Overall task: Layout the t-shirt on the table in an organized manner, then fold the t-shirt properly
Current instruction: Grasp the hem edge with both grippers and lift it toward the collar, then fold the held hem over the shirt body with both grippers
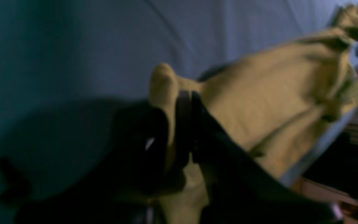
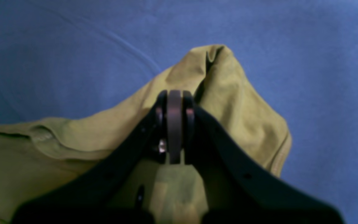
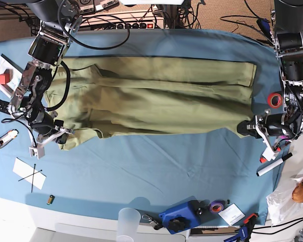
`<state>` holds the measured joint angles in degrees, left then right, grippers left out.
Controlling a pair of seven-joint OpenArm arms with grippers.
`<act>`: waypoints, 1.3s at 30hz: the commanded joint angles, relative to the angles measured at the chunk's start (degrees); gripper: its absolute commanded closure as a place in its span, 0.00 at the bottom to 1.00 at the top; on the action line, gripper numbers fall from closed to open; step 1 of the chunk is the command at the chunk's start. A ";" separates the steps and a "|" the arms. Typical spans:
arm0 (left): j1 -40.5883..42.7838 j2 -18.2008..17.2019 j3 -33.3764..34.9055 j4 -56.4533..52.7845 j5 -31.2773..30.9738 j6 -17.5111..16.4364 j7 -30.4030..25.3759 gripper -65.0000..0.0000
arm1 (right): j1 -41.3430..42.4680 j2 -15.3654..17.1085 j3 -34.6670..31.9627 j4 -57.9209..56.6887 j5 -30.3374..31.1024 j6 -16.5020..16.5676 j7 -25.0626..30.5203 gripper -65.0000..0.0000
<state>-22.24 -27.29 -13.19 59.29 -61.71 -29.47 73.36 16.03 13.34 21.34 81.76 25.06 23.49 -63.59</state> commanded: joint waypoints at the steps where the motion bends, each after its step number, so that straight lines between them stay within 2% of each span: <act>1: -1.42 -1.01 -0.22 0.90 -2.89 -0.50 0.85 1.00 | 1.38 0.92 0.13 1.49 0.55 -0.04 0.44 1.00; 4: -1.42 -1.01 -0.22 0.90 -5.25 -0.48 2.29 1.00 | 0.22 0.94 0.13 2.86 0.48 -0.11 0.15 1.00; 11: -1.22 -1.09 -0.22 1.64 -6.21 -0.48 3.85 1.00 | -7.74 0.92 0.15 11.63 0.35 -1.01 0.96 1.00; 14: -0.76 -1.27 -0.28 3.28 -7.52 -1.49 4.66 1.00 | -10.67 0.87 0.44 16.28 -0.52 -1.14 1.07 1.00; 23: 5.81 -1.31 -3.19 10.27 -8.66 -1.92 4.68 1.00 | -13.38 0.79 8.39 22.93 0.70 -2.08 -1.40 1.00; 28: 10.47 -1.29 -7.69 16.28 -8.63 -1.95 4.26 1.00 | -13.42 0.76 13.53 22.93 3.91 0.46 -4.35 1.00; 32: 13.44 -1.31 -11.37 20.68 -8.63 -2.16 3.54 1.00 | -13.51 0.79 16.92 22.93 4.11 2.03 -6.47 1.00; 39: 17.88 -1.29 -11.76 23.12 -8.66 -2.12 3.56 1.00 | -14.25 0.81 23.08 22.93 11.56 5.46 -10.40 1.00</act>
<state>-3.51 -27.33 -24.45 81.45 -69.30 -31.55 77.54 1.34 13.04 43.99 103.63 36.56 28.67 -75.20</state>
